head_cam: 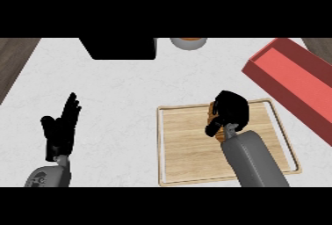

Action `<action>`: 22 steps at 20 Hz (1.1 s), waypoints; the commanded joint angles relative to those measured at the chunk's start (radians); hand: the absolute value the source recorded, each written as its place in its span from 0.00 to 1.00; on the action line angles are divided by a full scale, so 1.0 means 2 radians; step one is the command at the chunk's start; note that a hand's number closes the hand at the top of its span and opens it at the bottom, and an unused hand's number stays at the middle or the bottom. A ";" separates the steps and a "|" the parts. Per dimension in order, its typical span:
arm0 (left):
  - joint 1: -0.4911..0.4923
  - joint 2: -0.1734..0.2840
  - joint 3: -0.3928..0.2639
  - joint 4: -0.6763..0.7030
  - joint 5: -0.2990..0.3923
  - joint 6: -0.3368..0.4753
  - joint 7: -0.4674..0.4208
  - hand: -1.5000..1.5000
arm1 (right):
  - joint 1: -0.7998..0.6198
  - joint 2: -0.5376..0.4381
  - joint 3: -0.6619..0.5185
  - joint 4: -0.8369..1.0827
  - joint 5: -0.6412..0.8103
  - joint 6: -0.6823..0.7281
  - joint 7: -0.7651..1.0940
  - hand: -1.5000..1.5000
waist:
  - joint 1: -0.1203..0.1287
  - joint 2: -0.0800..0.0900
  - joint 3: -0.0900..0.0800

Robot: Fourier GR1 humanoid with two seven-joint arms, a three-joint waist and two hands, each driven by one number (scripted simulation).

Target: Pick the croissant from the tray and place it in the cardboard box

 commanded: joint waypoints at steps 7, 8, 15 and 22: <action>0.004 -0.006 0.001 0.000 -0.002 0.004 0.003 0.50 | -0.003 0.000 0.038 -0.194 0.042 0.057 0.065 1.00 | -0.004 -0.001 0.001; 0.012 -0.004 -0.001 0.002 -0.005 0.001 -0.005 0.50 | -0.009 -0.009 0.034 -0.228 0.042 0.076 0.074 1.00 | -0.006 -0.002 0.000; -0.005 0.013 0.014 0.021 0.008 -0.019 -0.008 0.50 | -0.039 -0.034 -0.004 -0.366 0.044 0.162 0.116 1.00 | -0.005 -0.001 0.001; 0.013 -0.004 -0.005 -0.027 -0.001 -0.008 0.020 0.50 | -0.099 -0.094 -0.094 -0.329 0.034 0.202 0.081 1.00 | 0.001 0.000 0.001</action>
